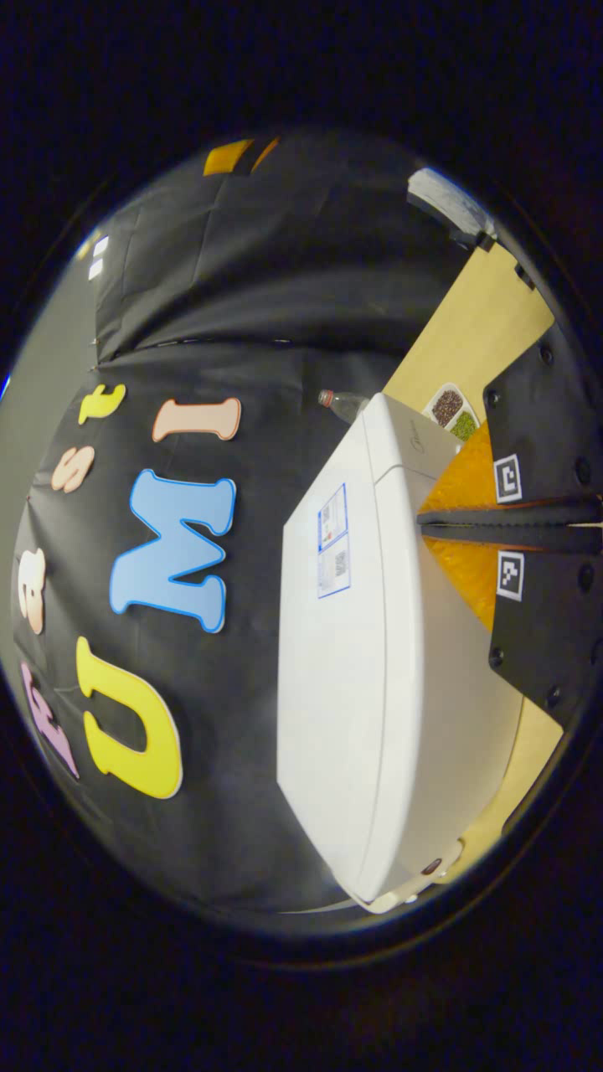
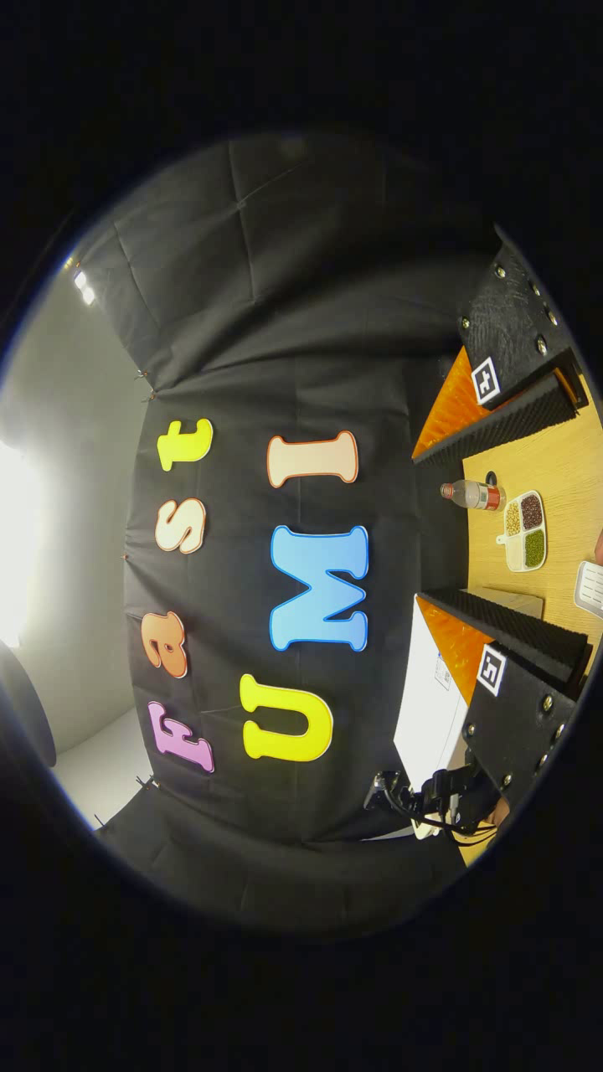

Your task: Open the microwave oven with the left hand, put the food in, and close the microwave oven.

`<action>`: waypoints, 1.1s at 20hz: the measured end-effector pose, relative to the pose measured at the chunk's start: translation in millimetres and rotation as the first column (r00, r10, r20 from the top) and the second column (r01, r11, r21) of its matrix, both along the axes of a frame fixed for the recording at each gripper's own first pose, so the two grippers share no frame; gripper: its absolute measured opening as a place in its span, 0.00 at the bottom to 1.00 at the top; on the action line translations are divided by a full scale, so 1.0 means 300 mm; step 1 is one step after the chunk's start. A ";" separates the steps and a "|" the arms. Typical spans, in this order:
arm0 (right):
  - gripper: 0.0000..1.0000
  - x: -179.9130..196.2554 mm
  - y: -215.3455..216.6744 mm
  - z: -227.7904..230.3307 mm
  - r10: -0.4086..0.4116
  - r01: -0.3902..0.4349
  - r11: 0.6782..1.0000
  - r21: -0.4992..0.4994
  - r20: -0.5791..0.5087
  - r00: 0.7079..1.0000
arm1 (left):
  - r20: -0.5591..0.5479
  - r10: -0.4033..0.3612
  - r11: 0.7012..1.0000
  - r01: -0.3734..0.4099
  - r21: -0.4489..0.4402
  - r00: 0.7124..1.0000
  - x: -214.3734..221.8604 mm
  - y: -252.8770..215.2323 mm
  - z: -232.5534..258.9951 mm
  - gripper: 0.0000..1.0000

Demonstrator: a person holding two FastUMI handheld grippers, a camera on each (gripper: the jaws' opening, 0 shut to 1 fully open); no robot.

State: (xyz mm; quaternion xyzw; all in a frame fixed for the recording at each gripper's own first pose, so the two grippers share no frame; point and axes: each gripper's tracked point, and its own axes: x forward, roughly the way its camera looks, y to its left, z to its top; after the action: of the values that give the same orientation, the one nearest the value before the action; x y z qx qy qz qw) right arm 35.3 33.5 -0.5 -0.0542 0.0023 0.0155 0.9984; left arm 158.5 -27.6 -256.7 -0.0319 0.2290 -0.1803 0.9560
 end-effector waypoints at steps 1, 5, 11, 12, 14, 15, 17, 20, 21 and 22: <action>0.88 -0.005 0.002 -0.002 0.001 -0.001 1.000 -0.002 -0.001 1.000 | 0.007 0.012 1.000 -0.012 0.008 1.000 -0.003 0.008 0.003 0.07; 0.88 -0.012 0.033 -0.008 0.021 -0.020 1.000 0.013 -0.013 1.000 | 0.101 0.085 0.996 -0.089 0.031 0.991 0.004 0.087 0.171 0.08; 0.89 0.022 0.164 0.026 0.090 -0.090 0.995 0.036 -0.011 0.996 | 0.388 0.214 0.973 -0.230 -0.007 0.896 -0.128 0.258 0.730 0.49; 0.89 0.023 0.188 0.038 0.103 -0.103 0.994 0.037 -0.005 0.995 | 0.401 0.218 0.970 -0.243 0.011 0.890 -0.165 0.282 0.777 0.70; 0.90 0.028 0.239 0.060 0.130 -0.130 0.990 0.049 0.008 0.991 | 0.424 0.248 0.957 -0.287 0.032 0.871 -0.236 0.347 0.856 0.96; 0.90 0.028 0.266 0.074 0.142 -0.143 0.988 0.057 0.018 0.990 | 0.427 0.256 0.955 -0.295 0.028 0.868 -0.258 0.356 0.888 0.98; 0.90 0.031 0.308 0.093 0.159 -0.161 0.985 0.063 0.028 0.987 | 0.425 0.272 0.951 -0.309 0.019 0.863 -0.314 0.386 0.933 0.97; 0.90 0.035 0.366 0.114 0.178 -0.180 0.982 0.062 0.036 0.983 | 0.460 0.301 0.941 -0.339 0.001 0.835 -0.376 0.446 1.025 0.96; 0.90 0.033 0.384 0.121 0.183 -0.185 0.981 0.062 0.039 0.982 | 0.473 0.303 0.939 -0.343 -0.001 0.828 -0.390 0.460 1.042 0.97; 0.90 0.031 0.401 0.131 0.184 -0.186 0.981 0.062 0.041 0.982 | 0.478 0.304 0.939 -0.344 -0.003 0.824 -0.395 0.475 1.056 0.97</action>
State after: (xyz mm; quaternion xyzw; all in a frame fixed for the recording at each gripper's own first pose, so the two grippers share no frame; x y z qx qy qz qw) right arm 44.8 153.7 38.8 -0.0217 -0.0209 0.1074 0.9938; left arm 39.9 114.9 60.0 0.0142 -0.0116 -0.0081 0.9998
